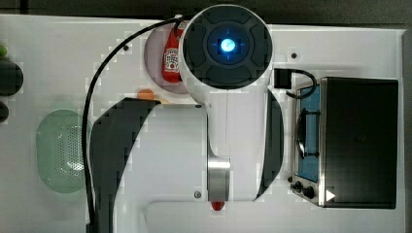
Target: Flap open oven.
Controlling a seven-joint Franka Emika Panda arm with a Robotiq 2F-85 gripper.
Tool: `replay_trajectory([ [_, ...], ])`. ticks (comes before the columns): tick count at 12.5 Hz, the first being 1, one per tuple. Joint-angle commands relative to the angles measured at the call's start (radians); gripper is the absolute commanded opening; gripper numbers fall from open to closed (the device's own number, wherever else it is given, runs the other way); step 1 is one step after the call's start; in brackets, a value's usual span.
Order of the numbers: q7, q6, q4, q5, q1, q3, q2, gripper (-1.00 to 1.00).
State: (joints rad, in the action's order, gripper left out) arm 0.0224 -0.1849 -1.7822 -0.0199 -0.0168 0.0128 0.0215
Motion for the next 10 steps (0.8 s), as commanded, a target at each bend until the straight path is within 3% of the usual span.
replay_trajectory([
  [1,0.085,0.153,-0.111,0.018,0.028,0.062,0.238,0.58],
  [3,0.085,0.153,-0.111,0.018,0.028,0.062,0.238,1.0],
  [5,0.085,0.153,-0.111,0.018,0.028,0.06,0.238,1.0],
  [6,0.085,0.153,-0.112,0.018,0.028,0.06,0.238,0.9],
  [10,0.084,0.152,-0.118,0.017,0.029,0.066,0.236,-0.08],
])
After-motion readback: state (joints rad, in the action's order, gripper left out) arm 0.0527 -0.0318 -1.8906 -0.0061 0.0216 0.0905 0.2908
